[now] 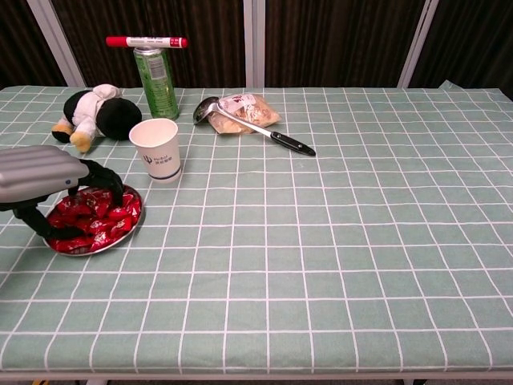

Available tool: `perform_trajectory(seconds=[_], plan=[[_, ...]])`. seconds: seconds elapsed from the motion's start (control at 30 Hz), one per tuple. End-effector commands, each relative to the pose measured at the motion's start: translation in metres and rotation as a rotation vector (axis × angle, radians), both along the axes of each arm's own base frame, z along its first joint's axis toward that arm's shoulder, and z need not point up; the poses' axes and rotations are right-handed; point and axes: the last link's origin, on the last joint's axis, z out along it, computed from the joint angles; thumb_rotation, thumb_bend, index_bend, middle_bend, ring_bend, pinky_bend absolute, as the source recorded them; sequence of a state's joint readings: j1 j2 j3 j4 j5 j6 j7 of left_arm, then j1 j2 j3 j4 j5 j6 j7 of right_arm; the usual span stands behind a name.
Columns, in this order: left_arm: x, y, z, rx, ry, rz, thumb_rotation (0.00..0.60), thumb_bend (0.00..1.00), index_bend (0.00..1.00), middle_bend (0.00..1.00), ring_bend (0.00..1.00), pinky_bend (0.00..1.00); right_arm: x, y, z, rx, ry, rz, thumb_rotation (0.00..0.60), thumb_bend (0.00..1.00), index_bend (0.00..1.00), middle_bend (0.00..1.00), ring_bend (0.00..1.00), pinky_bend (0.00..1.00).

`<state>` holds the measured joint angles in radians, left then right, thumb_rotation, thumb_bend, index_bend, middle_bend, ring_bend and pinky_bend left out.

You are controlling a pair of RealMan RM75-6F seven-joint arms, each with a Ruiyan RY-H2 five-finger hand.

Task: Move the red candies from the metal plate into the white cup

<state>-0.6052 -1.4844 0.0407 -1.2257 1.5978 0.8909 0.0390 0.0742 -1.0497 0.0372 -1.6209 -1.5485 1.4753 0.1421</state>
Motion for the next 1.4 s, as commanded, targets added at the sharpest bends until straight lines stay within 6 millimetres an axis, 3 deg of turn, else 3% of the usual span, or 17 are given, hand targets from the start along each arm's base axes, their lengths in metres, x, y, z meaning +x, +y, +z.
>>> perform_trajectory(seconds=[0.03, 0.33, 0.63, 1.07, 1.4], plan=[[0.000, 0.001, -0.002, 0.000, 0.003, 0.009, 0.600, 0.28, 0.38, 0.33, 0.26, 0.48, 0.000, 0.000, 0.001, -0.001, 0.001, -0.002, 0.600, 0.08, 0.00, 0.11, 0.00, 0.00], [0.000, 0.004, -0.006, 0.016, -0.024, 0.035, 0.600, 0.33, 0.49, 0.47, 0.42, 0.68, -0.001, 0.000, 0.001, 0.006, -0.003, -0.006, 0.600, 0.08, 0.00, 0.11, 0.00, 0.00], [0.001, 0.006, -0.008, 0.032, -0.073, 0.038, 0.600, 0.46, 0.59, 0.65, 0.61, 0.88, -0.001, 0.001, 0.002, 0.006, -0.008, -0.007, 0.600, 0.08, 0.00, 0.11, 0.00, 0.00], [0.010, 0.011, 0.001, 0.052, -0.175, 0.047, 0.600, 0.56, 0.66, 0.75, 0.72, 0.96, -0.001, 0.002, 0.003, 0.003, -0.011, -0.002, 0.600, 0.07, 0.00, 0.11, 0.00, 0.00], [0.045, 0.035, 0.035, 0.116, -0.294, 0.021, 0.600, 0.57, 0.66, 0.76, 0.73, 0.97, -0.002, 0.002, 0.004, 0.003, -0.015, 0.001, 0.600, 0.07, 0.00, 0.11, 0.00, 0.00]])
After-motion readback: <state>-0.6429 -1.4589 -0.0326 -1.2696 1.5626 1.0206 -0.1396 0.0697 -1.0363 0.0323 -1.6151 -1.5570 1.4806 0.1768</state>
